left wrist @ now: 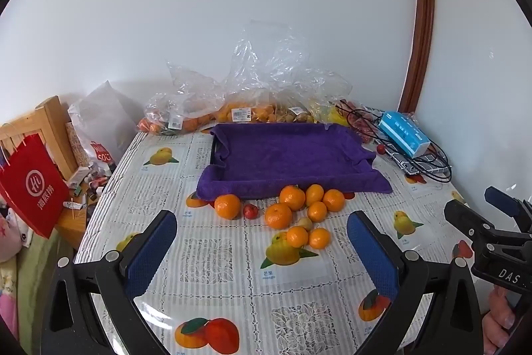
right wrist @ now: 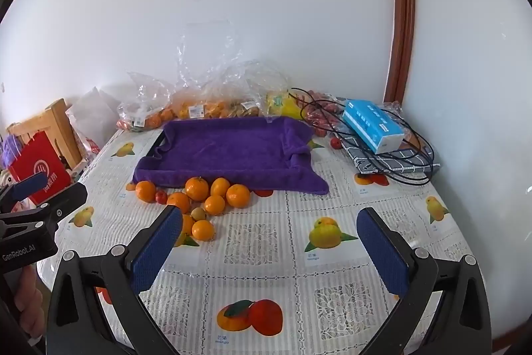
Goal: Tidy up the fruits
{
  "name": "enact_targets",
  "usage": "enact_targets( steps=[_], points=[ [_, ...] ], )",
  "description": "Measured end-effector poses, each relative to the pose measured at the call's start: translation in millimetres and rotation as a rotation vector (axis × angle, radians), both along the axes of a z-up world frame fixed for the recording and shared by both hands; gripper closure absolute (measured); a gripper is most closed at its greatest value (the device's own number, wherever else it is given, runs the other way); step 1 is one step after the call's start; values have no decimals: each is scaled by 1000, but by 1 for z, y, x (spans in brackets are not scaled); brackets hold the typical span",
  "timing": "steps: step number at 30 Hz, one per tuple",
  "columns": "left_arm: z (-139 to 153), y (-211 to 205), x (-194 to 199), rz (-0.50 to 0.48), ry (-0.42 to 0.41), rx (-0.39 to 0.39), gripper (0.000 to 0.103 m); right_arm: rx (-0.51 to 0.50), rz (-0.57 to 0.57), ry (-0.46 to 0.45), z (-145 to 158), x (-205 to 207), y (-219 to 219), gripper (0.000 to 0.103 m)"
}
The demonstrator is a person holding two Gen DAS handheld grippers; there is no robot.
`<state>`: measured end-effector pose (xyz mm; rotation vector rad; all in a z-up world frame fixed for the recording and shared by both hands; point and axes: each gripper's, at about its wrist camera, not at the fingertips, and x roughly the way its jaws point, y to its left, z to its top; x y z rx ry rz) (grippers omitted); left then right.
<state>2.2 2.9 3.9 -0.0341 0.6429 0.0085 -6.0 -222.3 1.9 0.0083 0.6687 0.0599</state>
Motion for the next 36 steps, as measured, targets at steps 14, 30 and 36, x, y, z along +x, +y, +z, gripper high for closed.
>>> enact_targets(
  steps=[14,30,36],
  points=[
    [-1,1,-5,2,-20,-7,0,8,6,-10,2,1,0,0],
    [3,2,-7,5,-24,-1,0,16,1,-17,4,-5,4,0],
    [2,2,-7,5,-25,-9,0,18,4,-16,4,-6,4,0]
  ],
)
